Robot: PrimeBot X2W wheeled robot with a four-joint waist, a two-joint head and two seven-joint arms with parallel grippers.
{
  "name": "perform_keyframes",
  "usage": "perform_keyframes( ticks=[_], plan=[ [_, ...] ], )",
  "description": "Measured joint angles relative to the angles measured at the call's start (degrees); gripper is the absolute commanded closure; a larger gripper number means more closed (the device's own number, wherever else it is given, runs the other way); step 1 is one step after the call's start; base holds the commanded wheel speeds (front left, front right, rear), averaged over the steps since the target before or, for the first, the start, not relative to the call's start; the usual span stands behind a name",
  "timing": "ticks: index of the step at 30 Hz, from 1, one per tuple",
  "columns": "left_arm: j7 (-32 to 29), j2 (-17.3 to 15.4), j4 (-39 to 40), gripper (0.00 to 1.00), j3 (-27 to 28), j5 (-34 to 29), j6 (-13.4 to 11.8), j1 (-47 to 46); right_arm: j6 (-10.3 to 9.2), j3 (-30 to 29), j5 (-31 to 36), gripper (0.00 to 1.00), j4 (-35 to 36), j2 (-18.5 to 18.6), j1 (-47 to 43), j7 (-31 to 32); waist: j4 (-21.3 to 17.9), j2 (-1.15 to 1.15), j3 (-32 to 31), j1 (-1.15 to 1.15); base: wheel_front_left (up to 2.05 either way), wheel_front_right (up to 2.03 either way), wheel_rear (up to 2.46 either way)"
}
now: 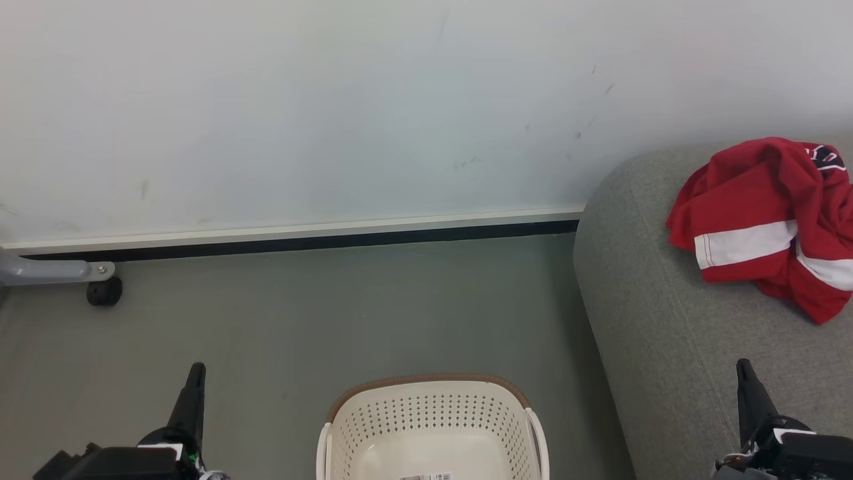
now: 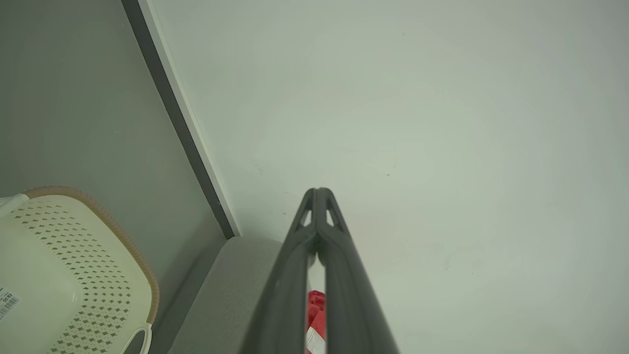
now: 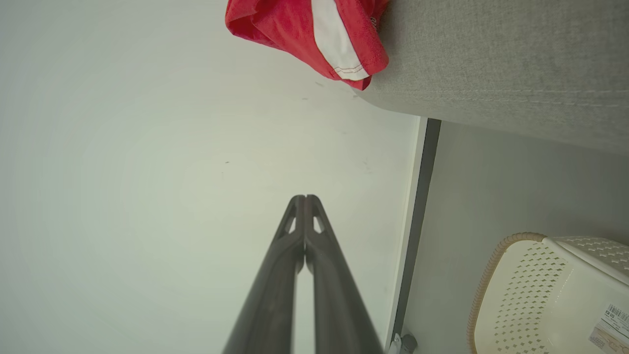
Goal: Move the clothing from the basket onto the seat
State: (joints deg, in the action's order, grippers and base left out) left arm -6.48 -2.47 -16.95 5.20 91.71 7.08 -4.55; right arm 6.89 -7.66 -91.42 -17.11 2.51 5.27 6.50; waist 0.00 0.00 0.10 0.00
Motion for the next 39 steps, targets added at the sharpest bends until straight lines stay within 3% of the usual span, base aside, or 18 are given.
perform_keyframes(
  ticks=[39],
  plan=[
    [0.0,0.0,0.0,1.0,0.0,0.0,0.0,0.0,0.0,0.0,0.0,1.0,0.0,0.0,0.0,0.0,0.0,0.0,0.0,0.0,0.0,0.0,0.0]
  ],
)
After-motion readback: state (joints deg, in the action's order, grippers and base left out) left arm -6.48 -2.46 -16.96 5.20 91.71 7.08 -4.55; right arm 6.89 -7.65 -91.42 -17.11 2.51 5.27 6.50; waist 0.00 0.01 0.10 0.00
